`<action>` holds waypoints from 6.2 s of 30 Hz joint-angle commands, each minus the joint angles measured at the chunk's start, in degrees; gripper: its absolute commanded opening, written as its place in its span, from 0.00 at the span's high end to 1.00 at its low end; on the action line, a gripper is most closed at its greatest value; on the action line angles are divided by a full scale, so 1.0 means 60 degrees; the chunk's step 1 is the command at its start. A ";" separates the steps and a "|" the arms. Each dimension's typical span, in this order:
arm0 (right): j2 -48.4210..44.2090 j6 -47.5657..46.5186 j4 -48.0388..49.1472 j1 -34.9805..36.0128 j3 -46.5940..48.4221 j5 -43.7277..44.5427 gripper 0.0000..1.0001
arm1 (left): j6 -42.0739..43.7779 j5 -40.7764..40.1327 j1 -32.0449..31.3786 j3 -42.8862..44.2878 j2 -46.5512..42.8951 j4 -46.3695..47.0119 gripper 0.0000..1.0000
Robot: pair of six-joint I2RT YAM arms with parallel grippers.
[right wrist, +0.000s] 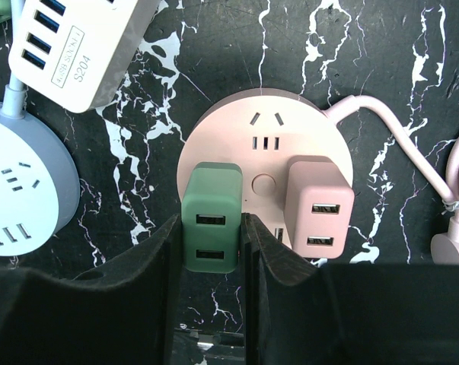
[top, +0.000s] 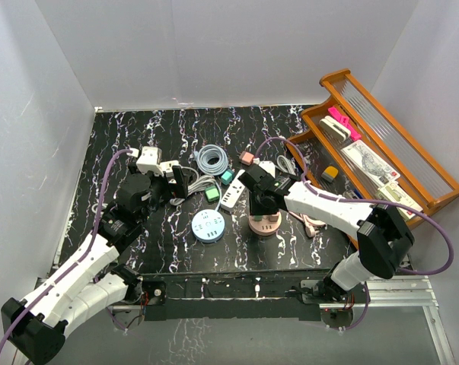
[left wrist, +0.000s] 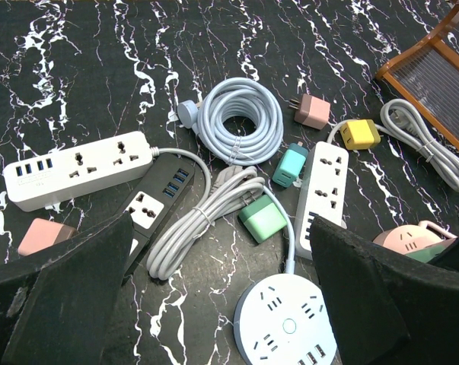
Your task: Insert the plug
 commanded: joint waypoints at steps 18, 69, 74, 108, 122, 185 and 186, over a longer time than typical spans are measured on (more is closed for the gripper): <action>0.0849 -0.0396 0.0217 -0.0013 -0.0259 0.0216 1.00 | 0.0191 0.0022 -0.0021 0.0005 -0.0022 0.0288 0.02; -0.0967 -0.0300 0.0385 -0.0060 0.0350 -0.0551 0.49 | 0.0039 0.0481 -0.0022 0.0072 0.0198 0.0194 0.02; -0.2104 -0.0121 0.1005 -0.0060 0.0065 0.0148 0.42 | -0.0114 0.1396 -0.0021 0.0372 0.1081 -0.0104 0.02; -0.4686 0.0914 0.2462 -0.0119 -0.2321 0.0712 0.53 | 0.0984 0.3712 -0.0211 0.7448 1.0984 -0.2657 0.45; -0.4643 0.0956 0.2253 -0.0133 -0.2173 0.0612 0.50 | 0.0985 0.3591 -0.0211 0.8613 1.2177 -0.3142 0.55; -0.3994 0.3303 1.7087 -0.0148 -0.3107 -0.2853 0.51 | -0.9454 0.6317 -0.0124 0.2817 0.3368 0.8052 0.94; -0.4012 0.3395 1.7088 -0.0148 -0.3118 -0.2606 0.49 | -0.9472 0.6333 -0.0123 0.2764 0.3350 0.8095 0.94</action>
